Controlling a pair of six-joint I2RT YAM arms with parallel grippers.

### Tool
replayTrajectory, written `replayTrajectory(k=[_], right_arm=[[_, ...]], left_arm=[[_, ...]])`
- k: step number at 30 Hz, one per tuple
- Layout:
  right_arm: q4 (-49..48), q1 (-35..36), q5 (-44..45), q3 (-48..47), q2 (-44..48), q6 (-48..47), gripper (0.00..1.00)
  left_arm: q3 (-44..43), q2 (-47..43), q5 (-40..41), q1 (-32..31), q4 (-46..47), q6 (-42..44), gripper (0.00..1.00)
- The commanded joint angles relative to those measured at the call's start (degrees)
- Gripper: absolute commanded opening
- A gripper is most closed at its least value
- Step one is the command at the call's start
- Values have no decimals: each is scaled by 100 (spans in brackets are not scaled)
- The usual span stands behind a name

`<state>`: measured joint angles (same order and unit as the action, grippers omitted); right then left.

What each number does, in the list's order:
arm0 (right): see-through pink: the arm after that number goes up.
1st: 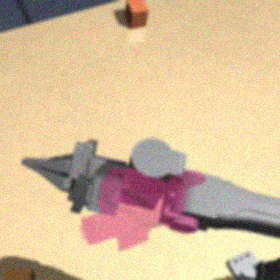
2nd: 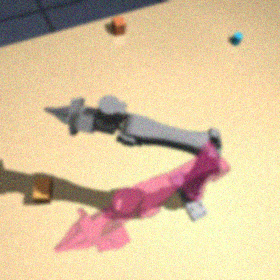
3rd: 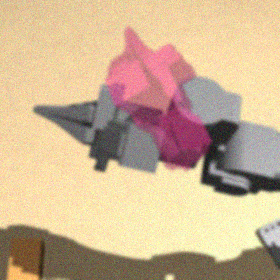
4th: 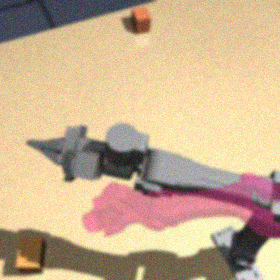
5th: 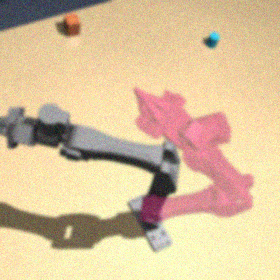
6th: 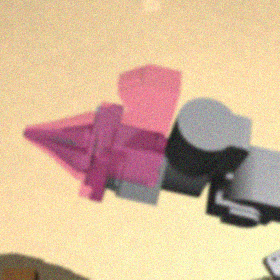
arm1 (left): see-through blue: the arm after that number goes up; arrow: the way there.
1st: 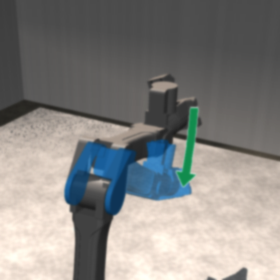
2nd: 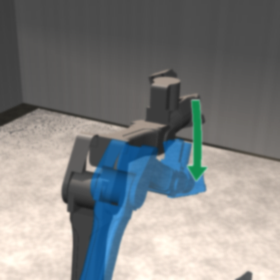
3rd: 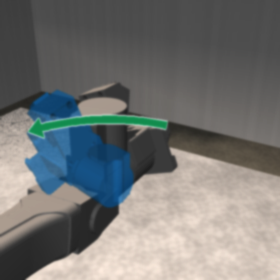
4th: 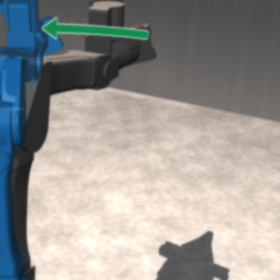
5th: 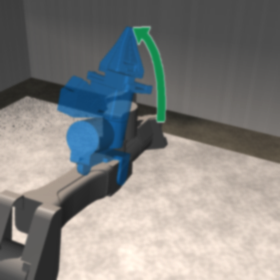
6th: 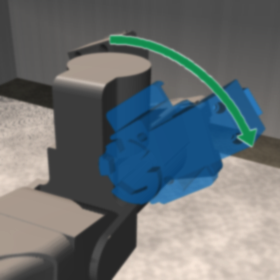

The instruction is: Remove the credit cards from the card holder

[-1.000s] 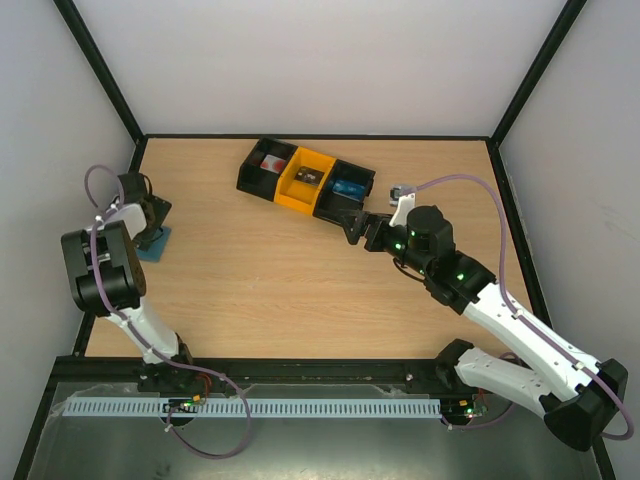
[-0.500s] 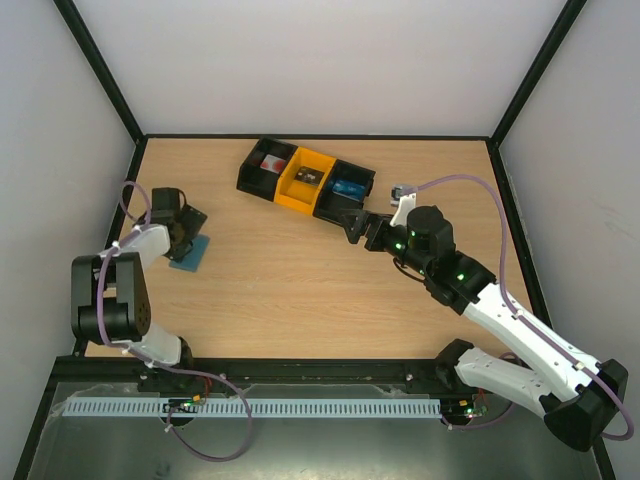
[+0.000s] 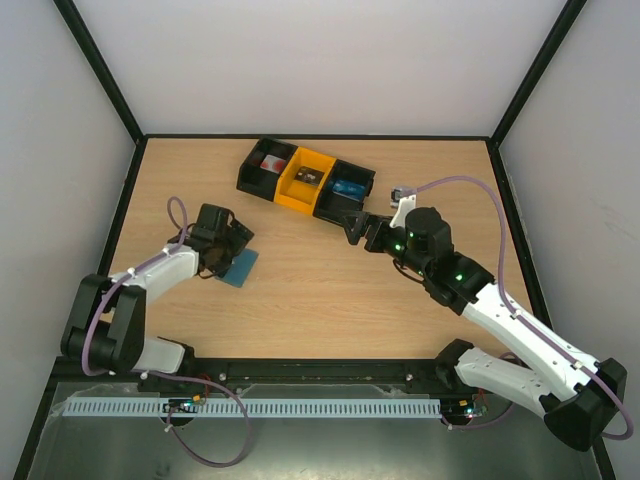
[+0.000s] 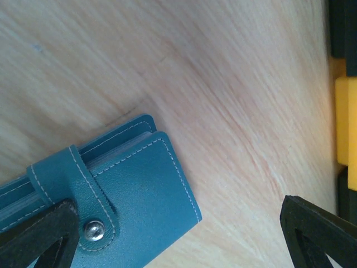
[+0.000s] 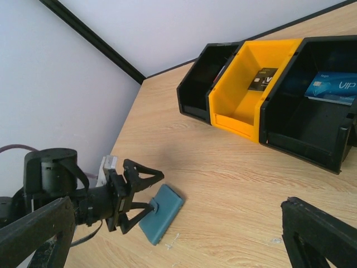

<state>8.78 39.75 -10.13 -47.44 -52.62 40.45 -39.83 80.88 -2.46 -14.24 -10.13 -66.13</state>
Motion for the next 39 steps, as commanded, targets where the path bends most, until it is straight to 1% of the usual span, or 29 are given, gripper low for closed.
replayTrajectory(k=[1, 5, 7, 9, 13, 18, 20, 25, 29, 33, 39], right_arm=[[142, -20, 141, 68, -40, -21, 98], [159, -22, 81, 49, -97, -40, 98], [168, -20, 67, 43, -108, -63, 98], [168, -24, 78, 50, -100, -74, 98], [120, -20, 72, 90, -82, -98, 98], [61, -23, 38, 130, -90, -99, 98], [92, -26, 33, 126, -90, -99, 98], [134, -24, 80, 209, -17, -94, 98], [125, -22, 31, 225, -32, -73, 98], [112, -20, 22, 233, -55, -46, 98], [16, -20, -29, 302, -167, 68, 99]], left_arm=[[64, -315, 131, -101, -631, 15, 99], [-187, -281, 920, -69, -1123, 836, 99], [-227, -238, 1107, -58, -1244, 1222, 99], [-227, -219, 1125, -39, -1283, 1573, 99], [-96, -277, 847, -43, -1079, 2141, 98], [131, -207, -148, -31, -531, 2674, 86], [202, -151, -335, -34, -430, 2756, 80], [327, -66, -677, -40, -262, 2949, 74], [509, 16, -1119, -66, -72, 2947, 63], [748, -43, -1688, -283, 187, 2724, 61], [911, -491, -2067, -776, 389, 2127, 60]])
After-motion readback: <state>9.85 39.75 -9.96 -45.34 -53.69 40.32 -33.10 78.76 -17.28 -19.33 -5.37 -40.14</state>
